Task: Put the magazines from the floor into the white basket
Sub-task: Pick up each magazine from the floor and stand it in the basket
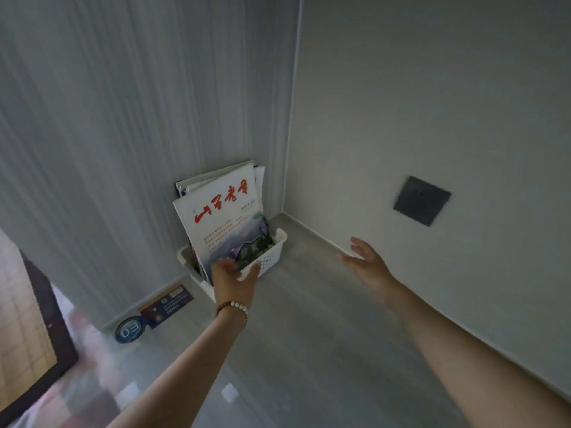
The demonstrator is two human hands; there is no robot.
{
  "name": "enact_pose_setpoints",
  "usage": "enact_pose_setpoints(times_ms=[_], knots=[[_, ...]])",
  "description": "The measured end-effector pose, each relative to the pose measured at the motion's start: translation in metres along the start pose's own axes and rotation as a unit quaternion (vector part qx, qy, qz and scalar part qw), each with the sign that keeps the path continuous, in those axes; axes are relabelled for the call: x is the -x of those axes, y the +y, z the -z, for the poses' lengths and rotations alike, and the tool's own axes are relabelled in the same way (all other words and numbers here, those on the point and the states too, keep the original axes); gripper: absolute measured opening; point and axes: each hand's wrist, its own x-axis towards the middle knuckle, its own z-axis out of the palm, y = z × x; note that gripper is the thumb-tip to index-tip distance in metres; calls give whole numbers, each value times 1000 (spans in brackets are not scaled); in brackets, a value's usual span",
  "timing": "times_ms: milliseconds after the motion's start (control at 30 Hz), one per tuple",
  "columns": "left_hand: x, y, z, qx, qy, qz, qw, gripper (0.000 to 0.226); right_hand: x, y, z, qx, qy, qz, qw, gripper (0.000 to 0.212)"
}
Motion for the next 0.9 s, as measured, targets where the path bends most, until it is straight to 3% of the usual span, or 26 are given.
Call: enact_pose_setpoints(times_ms=[200, 400, 667, 900], knots=[[106, 12, -88, 22, -152, 3, 988, 51, 79, 50, 123, -25, 81, -42, 996, 60], [250, 6, -183, 16, -302, 12, 953, 54, 186, 122, 271, -40, 184, -92, 978, 62], [447, -25, -276, -82, -508, 38, 857, 68, 359, 232, 434, -11, 319, -213, 923, 73], [575, -73, -312, -188, -599, 44, 777, 70, 469, 309, 491, -27, 381, -284, 880, 61]])
